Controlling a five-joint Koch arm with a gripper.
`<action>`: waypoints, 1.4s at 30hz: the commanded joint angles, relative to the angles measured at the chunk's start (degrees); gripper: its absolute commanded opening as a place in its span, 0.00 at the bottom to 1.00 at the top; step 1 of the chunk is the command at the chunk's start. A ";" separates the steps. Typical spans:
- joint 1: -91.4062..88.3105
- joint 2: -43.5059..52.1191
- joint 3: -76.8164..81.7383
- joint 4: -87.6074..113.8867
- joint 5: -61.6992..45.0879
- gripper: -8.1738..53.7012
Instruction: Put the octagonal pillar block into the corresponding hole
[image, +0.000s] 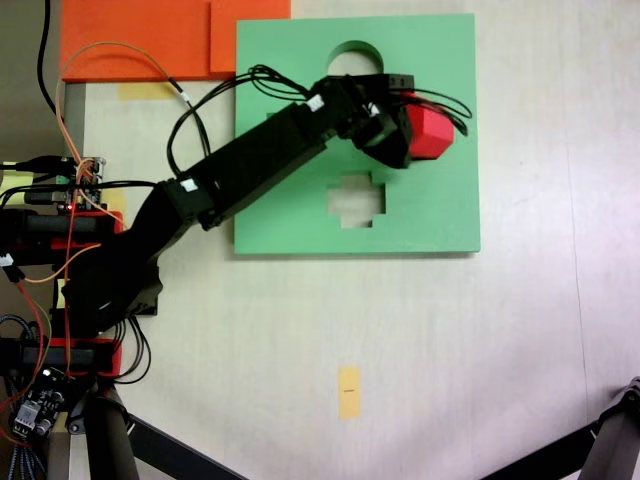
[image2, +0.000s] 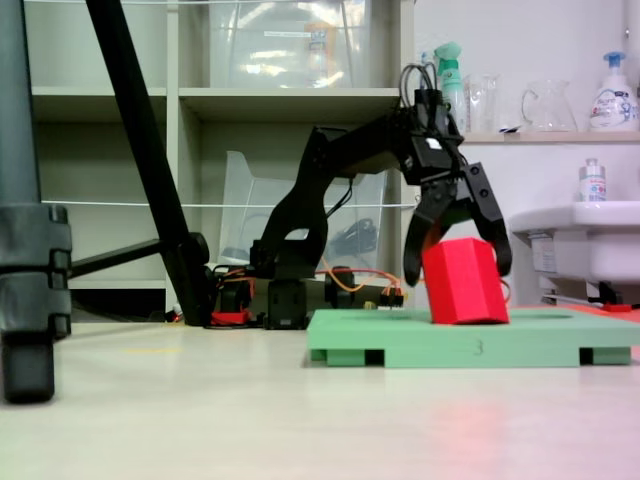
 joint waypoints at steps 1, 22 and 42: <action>-0.70 0.97 -2.37 0.35 1.49 0.93; -1.23 -0.70 -6.06 0.79 1.32 0.69; -0.35 1.85 -6.50 1.23 2.64 0.65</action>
